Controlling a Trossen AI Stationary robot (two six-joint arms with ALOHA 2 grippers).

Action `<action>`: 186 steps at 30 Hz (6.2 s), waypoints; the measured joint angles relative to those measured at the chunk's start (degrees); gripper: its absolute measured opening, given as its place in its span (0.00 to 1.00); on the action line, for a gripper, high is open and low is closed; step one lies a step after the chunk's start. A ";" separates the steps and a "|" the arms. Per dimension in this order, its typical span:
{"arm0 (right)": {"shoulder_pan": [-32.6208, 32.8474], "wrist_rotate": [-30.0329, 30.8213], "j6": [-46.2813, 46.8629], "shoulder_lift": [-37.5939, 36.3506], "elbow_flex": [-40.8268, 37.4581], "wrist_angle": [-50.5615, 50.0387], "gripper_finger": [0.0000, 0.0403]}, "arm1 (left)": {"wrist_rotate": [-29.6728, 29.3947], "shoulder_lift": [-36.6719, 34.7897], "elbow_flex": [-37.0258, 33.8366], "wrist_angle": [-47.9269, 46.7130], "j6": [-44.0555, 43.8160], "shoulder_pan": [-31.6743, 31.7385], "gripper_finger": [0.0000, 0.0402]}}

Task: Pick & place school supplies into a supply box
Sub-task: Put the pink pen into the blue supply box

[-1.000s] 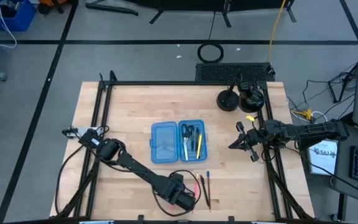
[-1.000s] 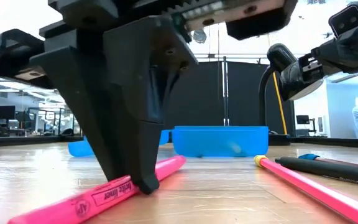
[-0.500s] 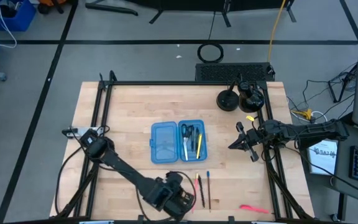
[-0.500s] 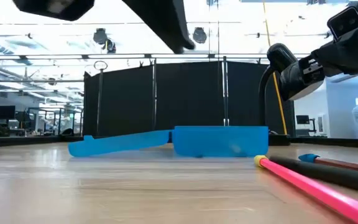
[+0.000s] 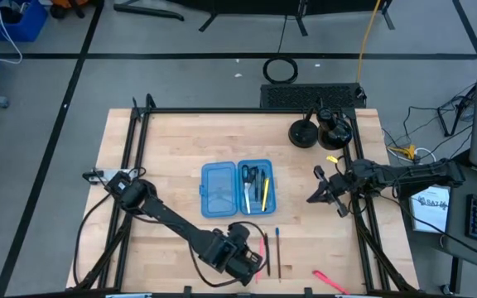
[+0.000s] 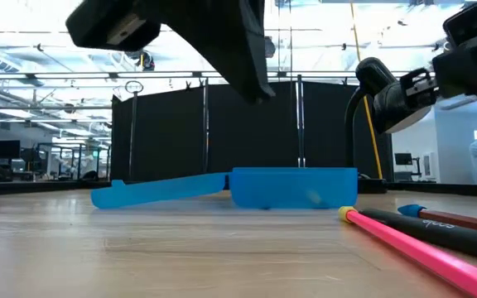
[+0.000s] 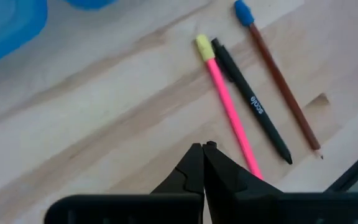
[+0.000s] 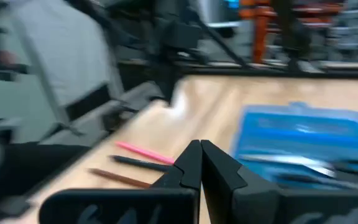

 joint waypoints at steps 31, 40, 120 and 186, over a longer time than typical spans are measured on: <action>0.04 -3.39 7.01 0.00 -0.09 11.15 0.00 | 1.25 -45.65 -35.10 46.55 99.93 6.96 0.00; 0.02 0.58 7.26 0.02 -0.39 10.86 0.00 | 1.11 -59.15 -69.09 72.22 93.27 8.13 0.00; 59.56 16.52 102.50 92.01 72.35 -56.02 0.38 | -8.86 -62.38 -102.86 100.24 85.71 7.48 0.09; 52.98 36.54 95.40 78.67 62.05 -53.31 0.05 | -8.86 -62.36 -102.82 98.55 84.52 7.47 0.09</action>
